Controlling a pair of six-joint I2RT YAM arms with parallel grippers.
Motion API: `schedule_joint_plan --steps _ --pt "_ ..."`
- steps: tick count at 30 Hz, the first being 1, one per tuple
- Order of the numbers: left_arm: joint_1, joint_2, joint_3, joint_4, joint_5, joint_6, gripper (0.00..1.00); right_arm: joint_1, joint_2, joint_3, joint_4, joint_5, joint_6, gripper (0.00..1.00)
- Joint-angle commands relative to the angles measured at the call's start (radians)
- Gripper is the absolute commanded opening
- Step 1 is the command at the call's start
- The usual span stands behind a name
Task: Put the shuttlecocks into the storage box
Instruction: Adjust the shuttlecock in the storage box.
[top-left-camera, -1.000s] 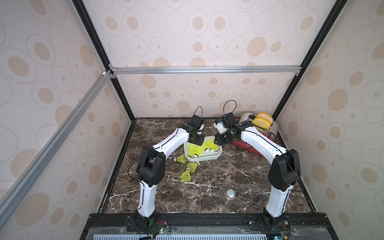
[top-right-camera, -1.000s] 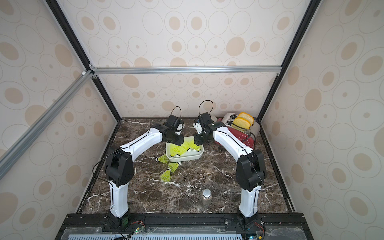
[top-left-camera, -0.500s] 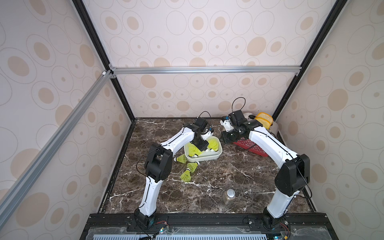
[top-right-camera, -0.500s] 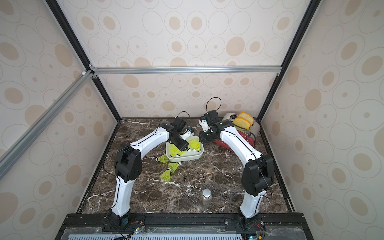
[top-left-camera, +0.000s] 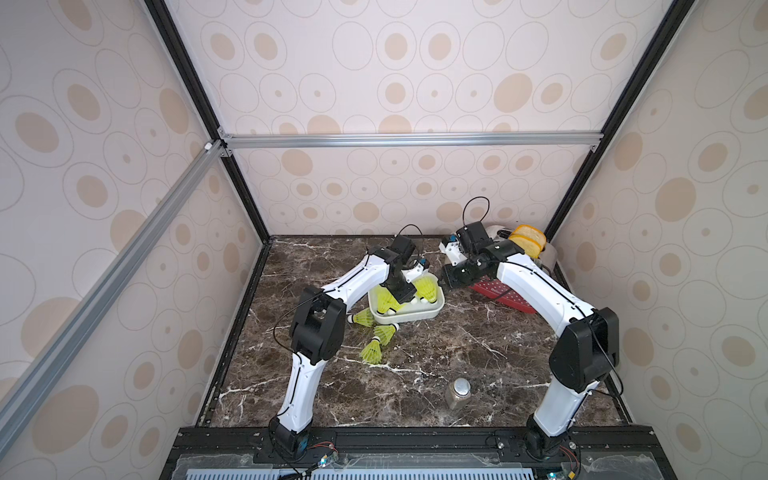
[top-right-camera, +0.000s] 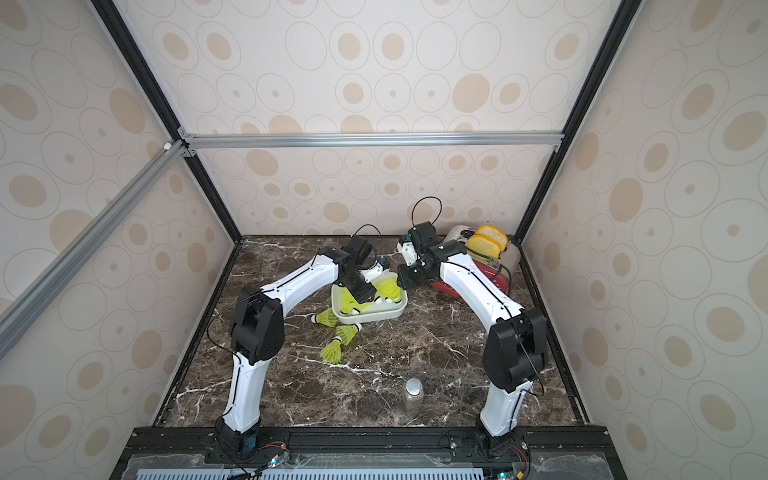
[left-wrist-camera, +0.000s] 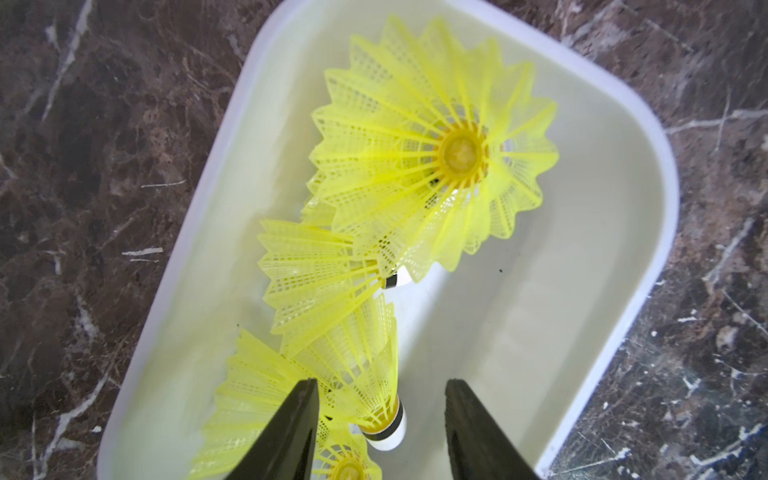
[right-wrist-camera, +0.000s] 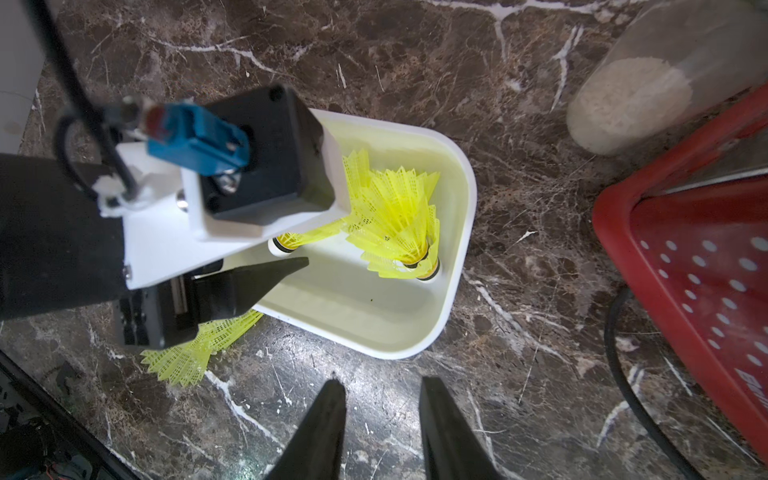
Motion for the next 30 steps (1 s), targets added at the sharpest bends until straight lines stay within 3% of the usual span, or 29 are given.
schedule_joint_plan --steps 1,6,16,30 --pt "0.002 0.037 0.023 -0.014 0.049 0.026 0.49 -0.002 -0.018 -0.026 -0.016 -0.008 -0.003 0.35" --pt "0.0 0.042 0.009 -0.018 0.036 0.021 0.42 -0.003 -0.023 -0.039 -0.012 -0.007 -0.004 0.35" --pt "0.005 0.014 -0.021 0.002 -0.082 -0.012 0.17 -0.002 -0.007 -0.022 -0.003 -0.025 0.009 0.35" --pt "0.059 -0.014 -0.018 -0.021 -0.121 -0.076 0.16 -0.003 -0.016 -0.046 0.012 -0.034 0.017 0.35"
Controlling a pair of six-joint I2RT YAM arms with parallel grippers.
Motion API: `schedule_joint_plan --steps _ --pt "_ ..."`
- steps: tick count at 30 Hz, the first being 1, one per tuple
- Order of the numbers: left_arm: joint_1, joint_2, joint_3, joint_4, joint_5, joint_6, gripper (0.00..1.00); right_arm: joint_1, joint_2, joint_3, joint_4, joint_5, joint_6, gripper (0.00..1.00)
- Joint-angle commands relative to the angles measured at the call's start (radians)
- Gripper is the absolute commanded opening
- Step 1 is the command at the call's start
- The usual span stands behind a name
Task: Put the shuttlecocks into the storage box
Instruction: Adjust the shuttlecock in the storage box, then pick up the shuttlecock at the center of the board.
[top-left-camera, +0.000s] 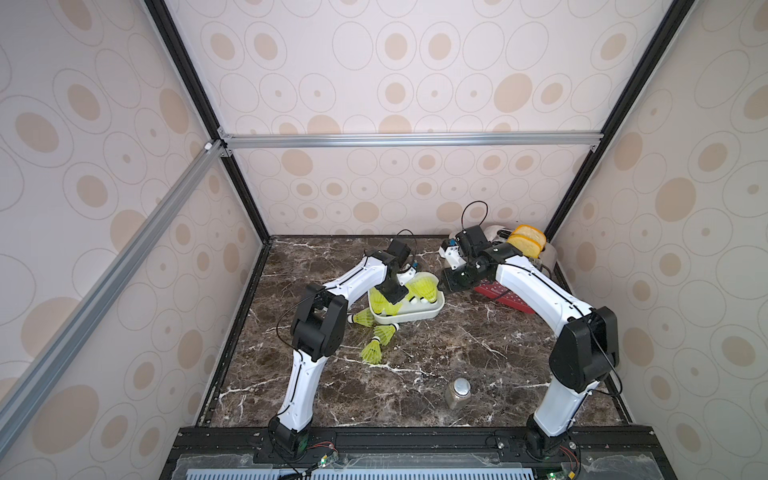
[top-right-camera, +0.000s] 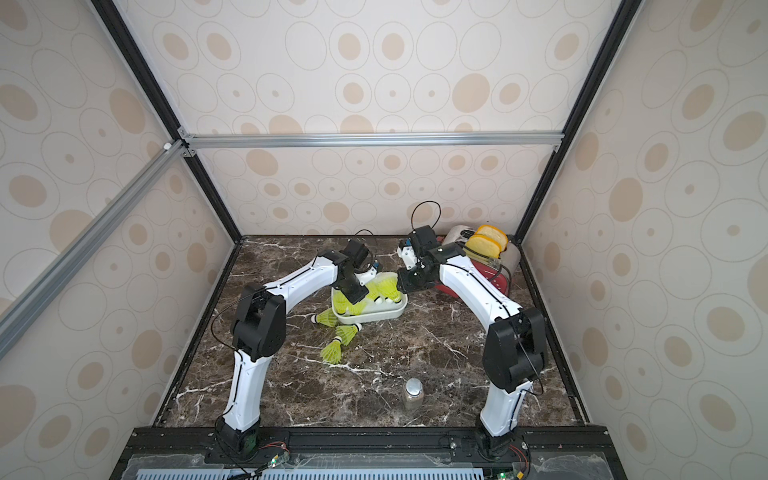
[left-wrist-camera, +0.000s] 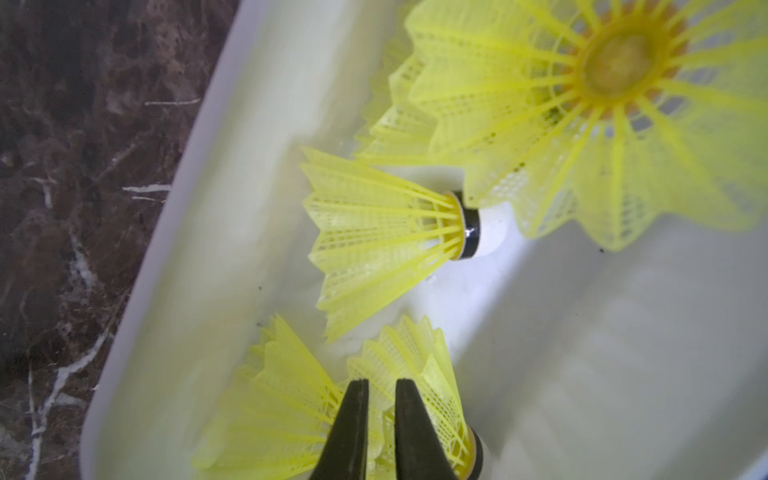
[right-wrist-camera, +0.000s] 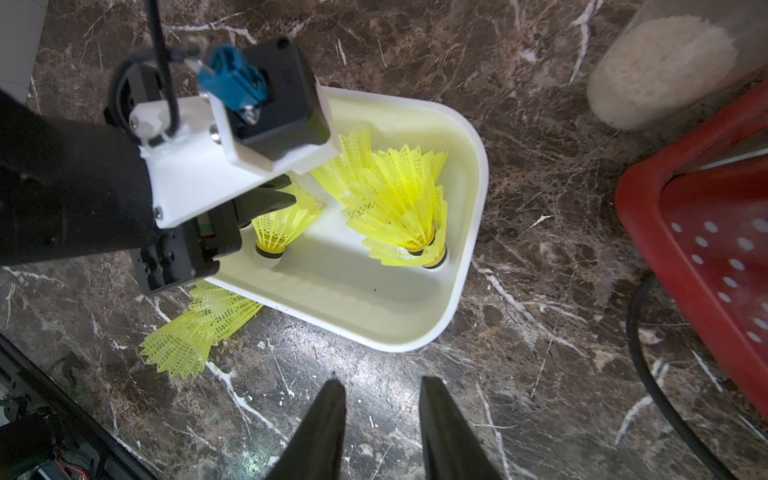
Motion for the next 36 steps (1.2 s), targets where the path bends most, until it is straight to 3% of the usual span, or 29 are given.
schedule_joint_plan --steps 1,11,17,19,26,36 --pt "0.024 -0.04 0.021 -0.033 -0.024 -0.039 0.15 -0.002 -0.015 -0.014 0.002 -0.013 0.009 0.35" --pt "0.051 -0.042 0.027 -0.01 -0.022 -0.094 0.08 -0.002 -0.01 -0.014 0.009 -0.02 0.016 0.35" --pt "0.052 -0.045 0.03 0.008 -0.015 -0.106 0.09 -0.002 -0.014 -0.02 0.007 -0.02 0.013 0.35" --pt "0.051 -0.049 0.036 0.011 -0.01 -0.116 0.15 -0.003 -0.017 -0.025 0.01 -0.019 0.013 0.35" --pt "0.05 -0.104 0.019 0.04 -0.036 -0.169 0.47 -0.002 -0.019 -0.028 0.013 -0.02 0.009 0.35" --pt "0.05 -0.162 0.005 0.059 -0.052 -0.214 0.52 -0.001 -0.028 -0.031 0.007 -0.022 -0.001 0.35"
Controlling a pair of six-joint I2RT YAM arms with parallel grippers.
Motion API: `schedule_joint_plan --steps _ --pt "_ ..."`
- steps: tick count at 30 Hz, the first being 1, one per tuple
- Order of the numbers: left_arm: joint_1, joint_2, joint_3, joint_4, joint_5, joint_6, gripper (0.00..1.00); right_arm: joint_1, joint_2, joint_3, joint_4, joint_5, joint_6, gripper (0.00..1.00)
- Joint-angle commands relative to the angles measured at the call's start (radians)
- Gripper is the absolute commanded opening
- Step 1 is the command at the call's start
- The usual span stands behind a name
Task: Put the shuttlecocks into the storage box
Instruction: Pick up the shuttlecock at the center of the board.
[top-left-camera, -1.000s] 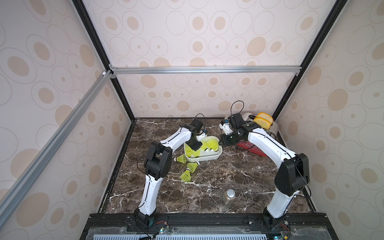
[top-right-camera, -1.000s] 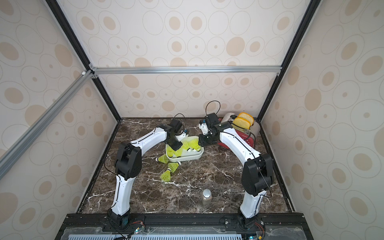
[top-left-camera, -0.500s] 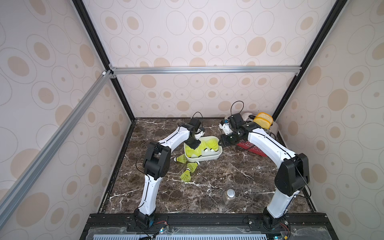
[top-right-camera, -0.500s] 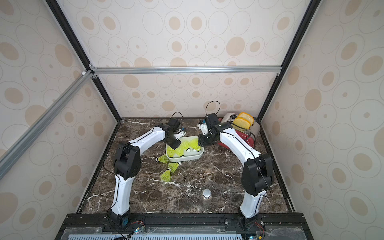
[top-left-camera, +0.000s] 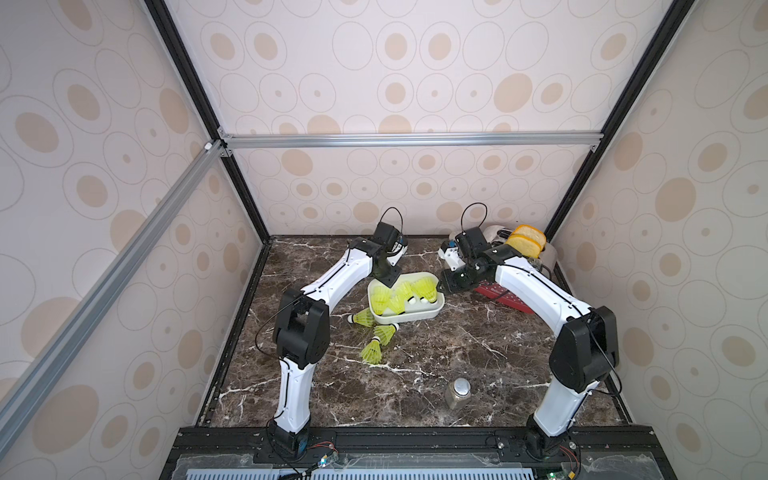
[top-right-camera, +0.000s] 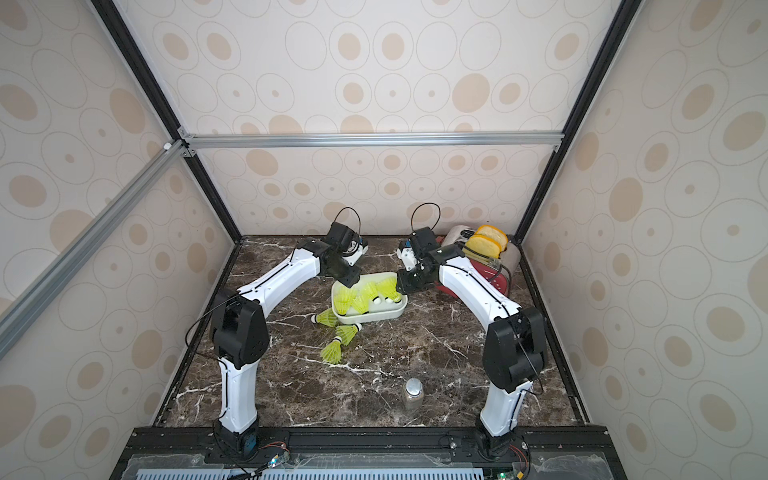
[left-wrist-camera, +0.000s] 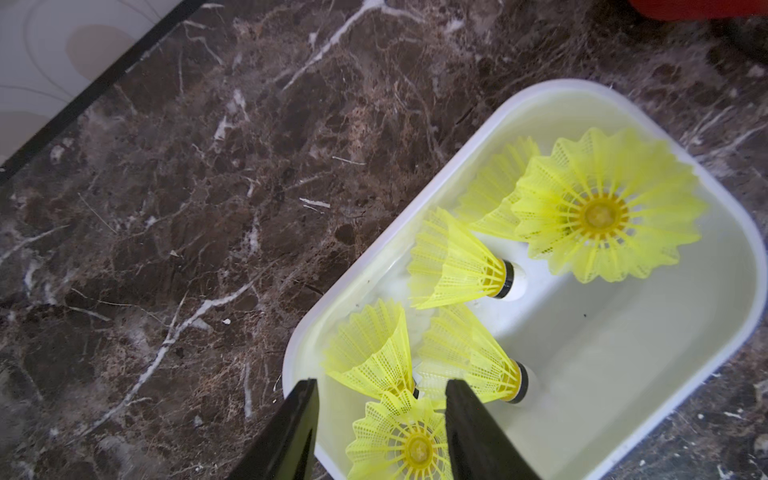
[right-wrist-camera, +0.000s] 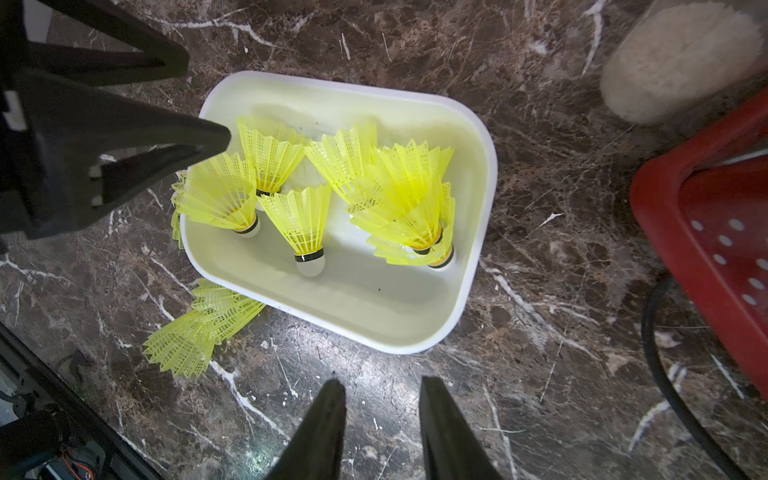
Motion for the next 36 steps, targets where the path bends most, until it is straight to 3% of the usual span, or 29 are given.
schedule_joint_plan --steps 1,7,16,24,30,36 --pt "0.004 -0.019 0.004 -0.002 -0.017 -0.031 0.52 -0.001 -0.029 -0.014 -0.01 -0.007 -0.008 0.35" --pt "0.011 -0.069 -0.017 0.011 -0.029 -0.106 0.52 0.001 -0.054 -0.023 -0.014 -0.004 -0.026 0.35" --pt "0.015 -0.303 -0.217 0.037 -0.059 -0.403 0.52 0.072 -0.143 -0.077 0.017 0.009 -0.071 0.36" --pt "0.016 -0.68 -0.561 -0.013 -0.114 -0.684 0.51 0.319 -0.234 -0.228 0.13 0.142 -0.126 0.38" --pt "0.016 -1.039 -0.778 -0.122 -0.134 -0.767 0.52 0.53 -0.207 -0.313 0.245 0.257 -0.177 0.4" --pt "0.016 -1.332 -0.894 -0.291 -0.106 -0.812 0.53 0.693 -0.095 -0.322 0.35 0.391 -0.244 0.42"
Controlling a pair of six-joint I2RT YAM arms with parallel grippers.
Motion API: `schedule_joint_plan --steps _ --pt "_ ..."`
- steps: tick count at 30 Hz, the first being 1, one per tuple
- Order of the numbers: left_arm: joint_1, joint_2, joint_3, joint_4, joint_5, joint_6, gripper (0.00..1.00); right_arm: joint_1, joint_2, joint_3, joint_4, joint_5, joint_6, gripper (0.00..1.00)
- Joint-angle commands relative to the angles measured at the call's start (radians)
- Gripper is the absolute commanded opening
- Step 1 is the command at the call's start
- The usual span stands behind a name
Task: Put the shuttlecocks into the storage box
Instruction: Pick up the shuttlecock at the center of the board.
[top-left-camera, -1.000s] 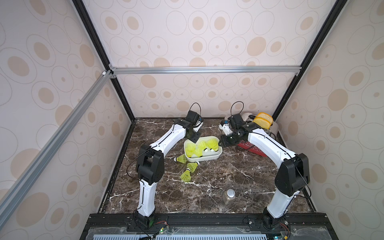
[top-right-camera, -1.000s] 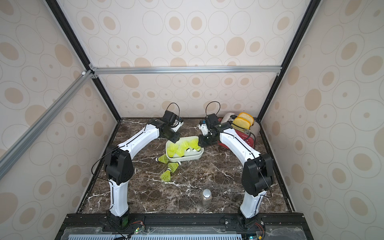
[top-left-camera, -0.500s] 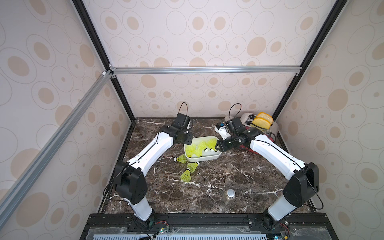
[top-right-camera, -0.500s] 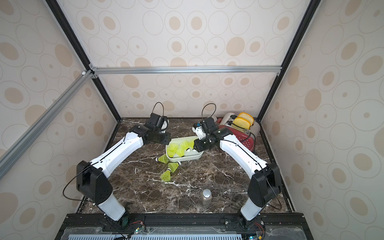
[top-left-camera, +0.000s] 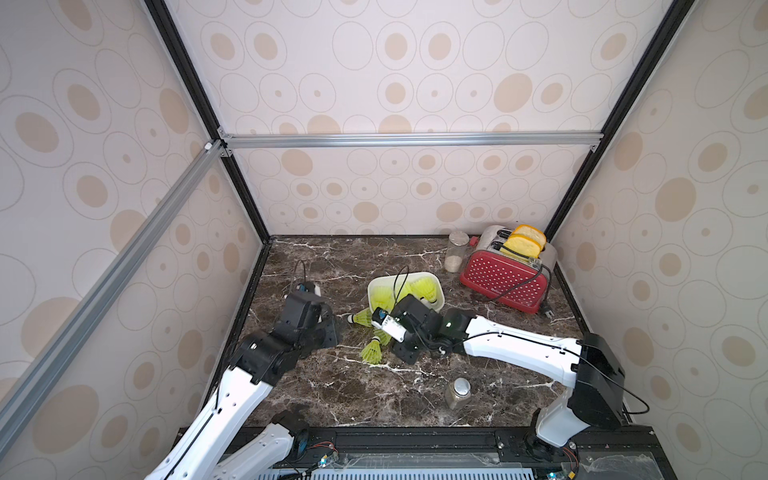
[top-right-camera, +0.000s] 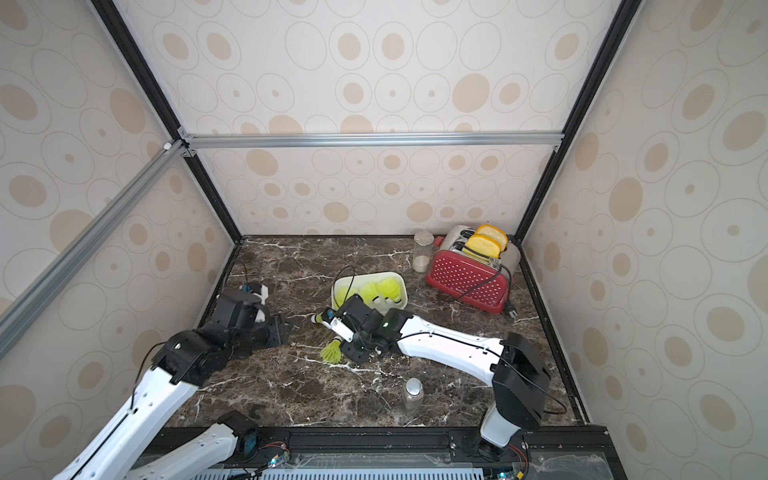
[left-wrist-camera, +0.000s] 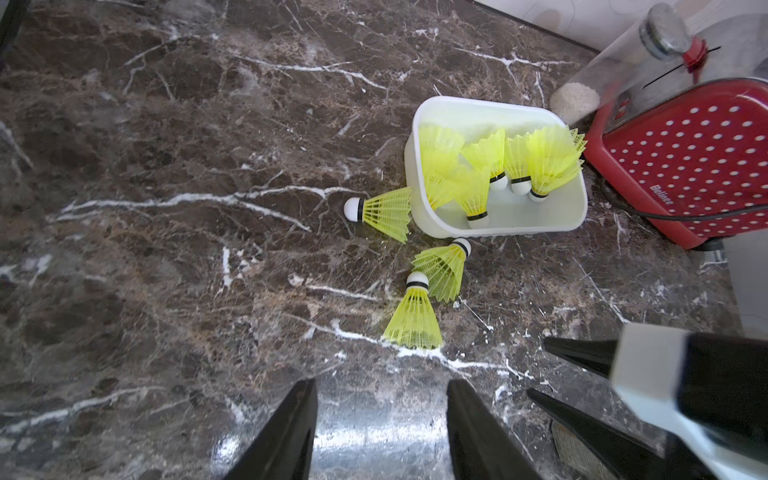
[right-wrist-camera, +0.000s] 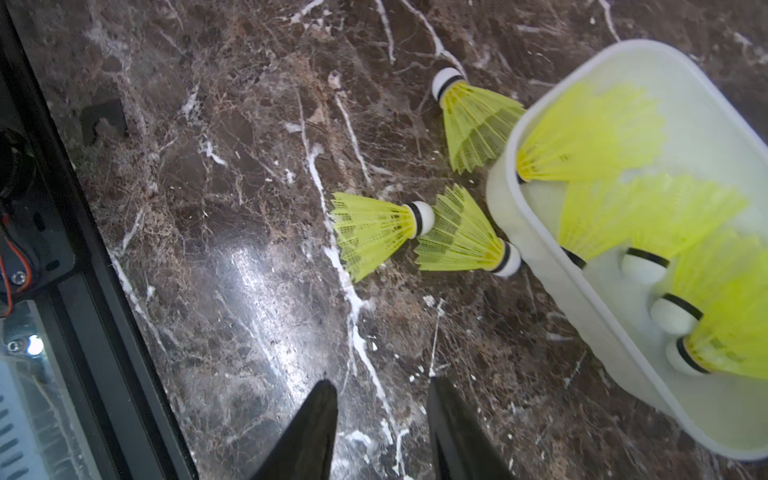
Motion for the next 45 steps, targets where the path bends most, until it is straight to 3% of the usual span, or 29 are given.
schedule_joint_plan --steps 1,9,20,29,32,39,45 --pt "0.007 -0.122 -0.051 -0.141 0.02 -0.063 0.53 0.055 0.07 -0.006 0.083 0.119 -0.06 0.42" --pt "0.007 -0.344 -0.085 -0.307 0.052 -0.095 0.52 0.087 0.238 0.094 0.074 0.221 -0.079 0.43" --pt "0.007 -0.396 -0.071 -0.361 0.07 -0.071 0.52 0.087 0.38 0.235 0.0 0.249 -0.029 0.4" --pt "0.007 -0.4 -0.066 -0.348 0.065 -0.043 0.52 0.052 0.442 0.342 -0.139 0.212 0.06 0.12" --pt "0.007 -0.399 -0.067 -0.337 0.066 -0.037 0.52 0.035 0.412 0.36 -0.173 0.179 0.087 0.0" --pt "0.007 -0.359 -0.046 -0.297 0.06 0.019 0.51 -0.03 0.378 0.548 -0.417 0.002 0.233 0.0" --pt "0.007 -0.295 -0.032 -0.221 0.076 0.044 0.5 -0.138 0.326 0.593 -0.568 -0.209 0.437 0.0"
